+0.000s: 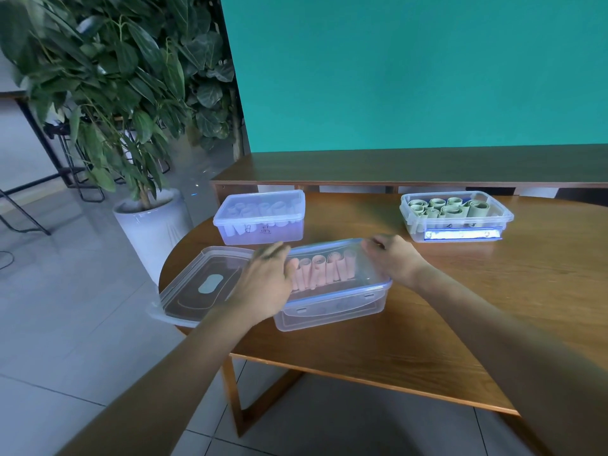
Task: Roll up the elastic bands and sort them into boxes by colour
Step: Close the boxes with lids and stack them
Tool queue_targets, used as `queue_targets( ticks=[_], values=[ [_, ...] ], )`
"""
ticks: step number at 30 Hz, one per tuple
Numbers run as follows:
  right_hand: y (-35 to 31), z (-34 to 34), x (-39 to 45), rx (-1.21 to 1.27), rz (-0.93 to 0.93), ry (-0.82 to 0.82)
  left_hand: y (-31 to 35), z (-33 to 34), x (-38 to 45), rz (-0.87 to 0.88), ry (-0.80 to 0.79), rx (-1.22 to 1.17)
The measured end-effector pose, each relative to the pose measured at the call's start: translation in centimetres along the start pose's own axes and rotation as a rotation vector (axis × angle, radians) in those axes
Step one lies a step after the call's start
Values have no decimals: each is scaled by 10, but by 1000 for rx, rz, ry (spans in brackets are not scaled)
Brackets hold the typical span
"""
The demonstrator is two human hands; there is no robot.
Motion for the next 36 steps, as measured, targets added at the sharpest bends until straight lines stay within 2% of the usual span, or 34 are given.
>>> queue_targets(
  ticks=[2,6,8,10,12,15,20,25,28,33,36],
  values=[
    [0,1,1,-42,9,7,0,1,3,131,-105,29],
    [-2,1,3,-188,20,39,-2,2,5,103,-211,26],
    [-7,-1,-1,-438,-100,145,3,-1,3,110,-210,22],
    [-16,1,-16,-617,-322,218,11,-7,0,115,-219,29],
    [-21,7,-34,-545,-516,95,19,-11,-1,94,-237,39],
    [-17,20,-53,-388,-606,-140,19,-12,2,25,-260,-5],
    [-5,26,-52,-370,-684,-74,12,-10,8,-55,-295,-105],
    [0,34,-51,-451,-731,111,16,-12,12,-28,-275,-72],
    [0,36,-53,-503,-737,159,17,-11,15,-8,-256,-99],
    [-4,35,-56,-517,-699,86,16,-11,17,-26,-292,-162],
    [-9,27,-61,-331,-635,9,11,-5,17,-105,-202,-133]
  ],
)
Point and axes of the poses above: each hand's wrist, its own x-axis towards the middle knuckle, its own z-axis out of the palm, y = z × x, the point moved 3 cm from there along x, towards the middle knuckle, and after that the axes turned 10 degrees about -y, right-handed, at the moved point
